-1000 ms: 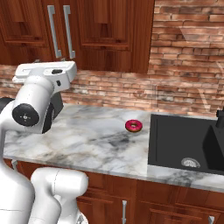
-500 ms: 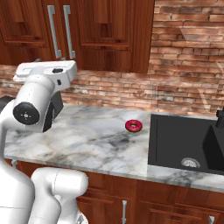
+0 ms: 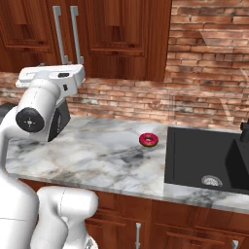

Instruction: Pick the sponge and soap dispenser from the cabinet and place them on the counter.

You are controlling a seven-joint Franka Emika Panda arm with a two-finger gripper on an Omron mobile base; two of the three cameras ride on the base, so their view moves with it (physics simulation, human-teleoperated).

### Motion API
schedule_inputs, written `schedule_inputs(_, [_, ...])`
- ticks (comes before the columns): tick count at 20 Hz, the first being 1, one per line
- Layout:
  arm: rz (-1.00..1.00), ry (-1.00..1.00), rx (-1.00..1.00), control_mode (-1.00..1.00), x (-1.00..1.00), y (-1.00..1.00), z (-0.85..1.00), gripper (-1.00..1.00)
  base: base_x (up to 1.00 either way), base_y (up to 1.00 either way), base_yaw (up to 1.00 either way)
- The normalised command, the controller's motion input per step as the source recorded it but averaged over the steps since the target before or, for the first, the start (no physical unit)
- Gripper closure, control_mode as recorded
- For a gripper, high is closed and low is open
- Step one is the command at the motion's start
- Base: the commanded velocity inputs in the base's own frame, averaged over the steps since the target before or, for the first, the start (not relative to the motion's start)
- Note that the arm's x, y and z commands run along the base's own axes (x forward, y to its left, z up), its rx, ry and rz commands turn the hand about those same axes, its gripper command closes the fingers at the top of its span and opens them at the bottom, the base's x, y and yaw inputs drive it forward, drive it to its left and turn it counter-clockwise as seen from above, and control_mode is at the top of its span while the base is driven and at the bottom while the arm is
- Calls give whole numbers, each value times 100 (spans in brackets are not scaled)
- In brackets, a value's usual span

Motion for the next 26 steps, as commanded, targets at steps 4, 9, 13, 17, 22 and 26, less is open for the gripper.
schedule_inputs(4, [0, 0, 0, -100, 17, 7, 0, -100, 0, 0, 0])
schedule_inputs(9, [0, 0, 0, -100, 22, 0, 0, -100, 0, 0, 0])
schedule_inputs(13, [-1, 0, 0, -100, 20, 0, 0, -100, 0, 0, 0])
schedule_inputs(17, [-6, 0, 0, -100, 18, 1, 0, -100, 0, 0, 0])
schedule_inputs(22, [-7, 0, 0, -100, 15, 1, 0, -100, 0, 0, 0])
schedule_inputs(26, [-1, 0, 1, -100, 16, 11, 0, -100, 0, 0, 0])
